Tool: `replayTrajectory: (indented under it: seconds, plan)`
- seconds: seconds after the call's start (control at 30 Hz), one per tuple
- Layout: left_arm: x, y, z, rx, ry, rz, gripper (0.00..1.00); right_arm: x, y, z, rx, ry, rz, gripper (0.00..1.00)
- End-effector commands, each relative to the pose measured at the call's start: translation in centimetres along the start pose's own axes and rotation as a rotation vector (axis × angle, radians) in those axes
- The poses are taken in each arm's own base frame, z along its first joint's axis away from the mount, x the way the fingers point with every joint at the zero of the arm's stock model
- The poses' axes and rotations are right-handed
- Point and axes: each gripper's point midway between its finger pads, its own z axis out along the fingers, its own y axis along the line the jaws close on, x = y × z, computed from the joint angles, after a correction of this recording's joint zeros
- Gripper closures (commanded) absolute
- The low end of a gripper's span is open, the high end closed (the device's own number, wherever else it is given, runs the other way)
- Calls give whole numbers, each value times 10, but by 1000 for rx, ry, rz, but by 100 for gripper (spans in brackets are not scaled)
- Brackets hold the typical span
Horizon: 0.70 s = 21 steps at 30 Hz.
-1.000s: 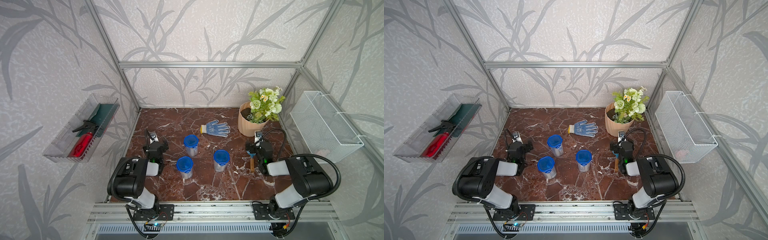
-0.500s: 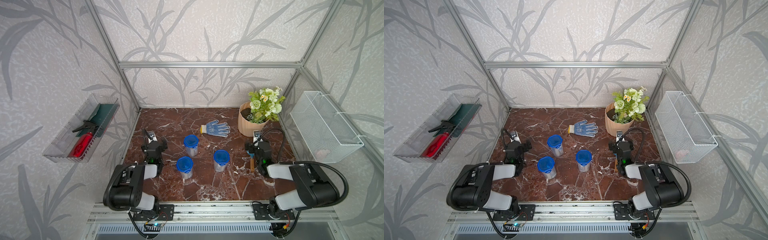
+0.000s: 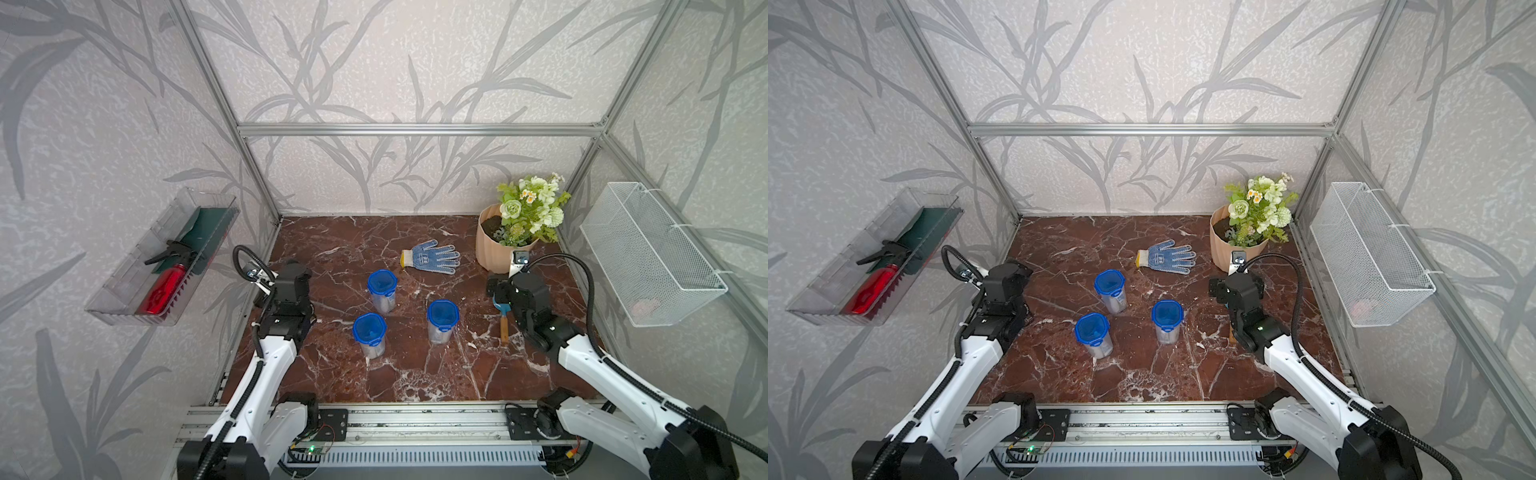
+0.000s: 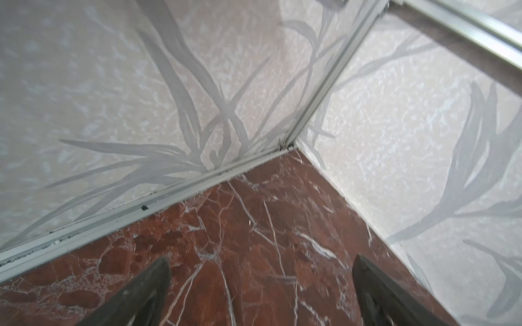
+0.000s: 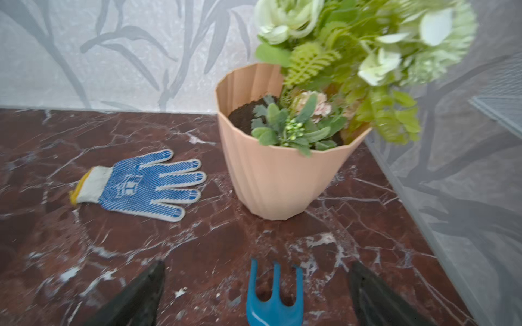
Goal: Take out toiletry kits
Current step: Unfasten the latch on the container.
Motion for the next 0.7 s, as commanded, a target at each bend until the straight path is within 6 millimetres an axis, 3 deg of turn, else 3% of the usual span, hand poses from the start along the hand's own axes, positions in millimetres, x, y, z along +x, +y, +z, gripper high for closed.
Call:
replayTrajectory:
  seconds: [0.0,0.07,0.27,0.43,0.6,0.67]
  plan:
    - [21,-32,-9,99,202,83,2,32,30,-17,-111,187,-29,1]
    - [30,-58,-21,165,269,163,6,41,52,-23,-184,241,-67,0]
    - [62,-118,-73,371,451,318,16,51,103,-44,-448,380,65,16]
    - [90,-158,-123,592,603,355,46,45,116,-60,-558,389,187,19]
    - [120,-182,-166,778,770,318,54,37,133,-73,-791,443,452,24]
    - [133,-187,-181,824,830,314,57,33,131,-73,-872,453,580,26]
